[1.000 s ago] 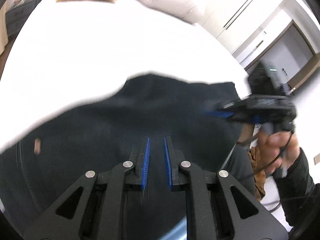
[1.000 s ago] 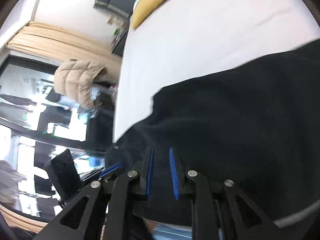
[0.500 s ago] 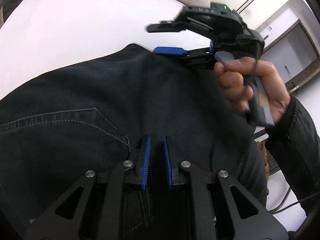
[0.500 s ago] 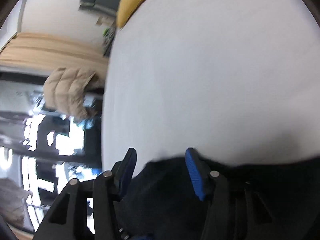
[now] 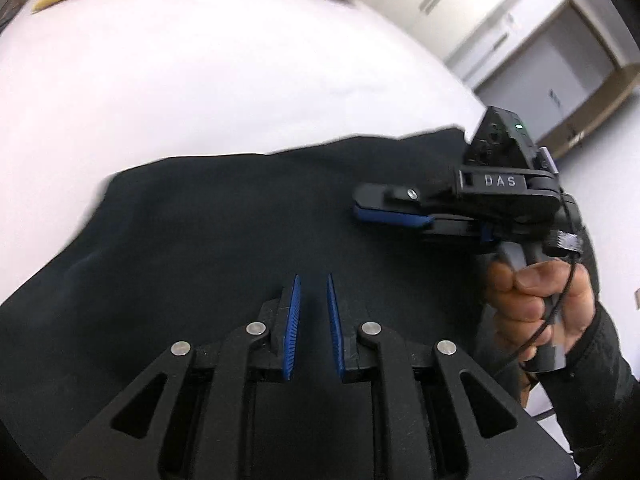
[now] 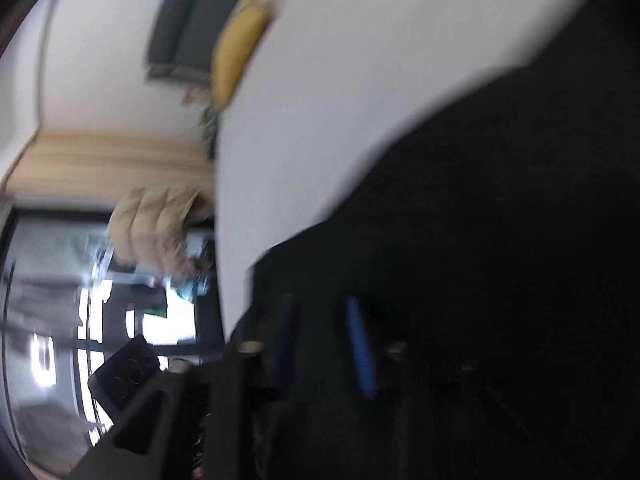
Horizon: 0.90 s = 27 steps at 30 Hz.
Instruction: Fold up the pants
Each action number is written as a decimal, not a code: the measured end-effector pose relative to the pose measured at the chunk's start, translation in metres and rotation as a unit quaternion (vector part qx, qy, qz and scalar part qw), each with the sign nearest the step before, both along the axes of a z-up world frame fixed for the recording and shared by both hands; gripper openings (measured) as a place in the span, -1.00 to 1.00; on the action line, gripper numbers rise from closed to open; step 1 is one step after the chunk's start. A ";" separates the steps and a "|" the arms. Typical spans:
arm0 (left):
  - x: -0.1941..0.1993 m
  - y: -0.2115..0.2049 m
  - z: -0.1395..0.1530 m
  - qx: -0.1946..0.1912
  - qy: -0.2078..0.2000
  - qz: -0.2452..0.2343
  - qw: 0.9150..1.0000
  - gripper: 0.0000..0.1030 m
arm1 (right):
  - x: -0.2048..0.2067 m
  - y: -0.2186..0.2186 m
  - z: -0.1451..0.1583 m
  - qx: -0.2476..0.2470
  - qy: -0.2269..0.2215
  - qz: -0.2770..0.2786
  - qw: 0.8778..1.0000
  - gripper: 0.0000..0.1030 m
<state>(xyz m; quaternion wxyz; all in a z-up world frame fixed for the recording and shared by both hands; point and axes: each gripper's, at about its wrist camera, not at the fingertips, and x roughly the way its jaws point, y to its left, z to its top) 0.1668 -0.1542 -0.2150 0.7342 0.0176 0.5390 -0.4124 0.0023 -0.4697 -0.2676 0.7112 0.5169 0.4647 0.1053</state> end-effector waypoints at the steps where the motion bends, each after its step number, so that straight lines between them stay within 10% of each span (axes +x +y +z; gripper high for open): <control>1: 0.003 -0.012 -0.005 0.008 0.007 -0.010 1.000 -0.88 | -0.005 -0.013 -0.004 -0.003 0.008 -0.012 1.000 -1.00; 10: 0.051 -0.068 -0.027 0.031 0.022 -0.013 0.999 -0.99 | -0.028 -0.129 -0.006 -0.058 0.004 -0.095 0.994 -1.00; 18: 0.116 0.006 -0.010 0.004 0.015 0.129 0.992 -0.99 | -0.065 -0.220 0.020 -0.141 0.015 -0.251 0.958 -1.00; 21: 0.104 0.037 0.010 0.000 -0.005 0.136 0.991 -0.99 | -0.078 -0.205 0.040 -0.149 0.001 -0.258 0.955 -0.87; 27: 0.035 0.053 0.019 -0.030 0.009 0.092 0.995 -0.99 | -0.075 -0.090 0.032 -0.024 -0.073 -0.104 0.992 -0.87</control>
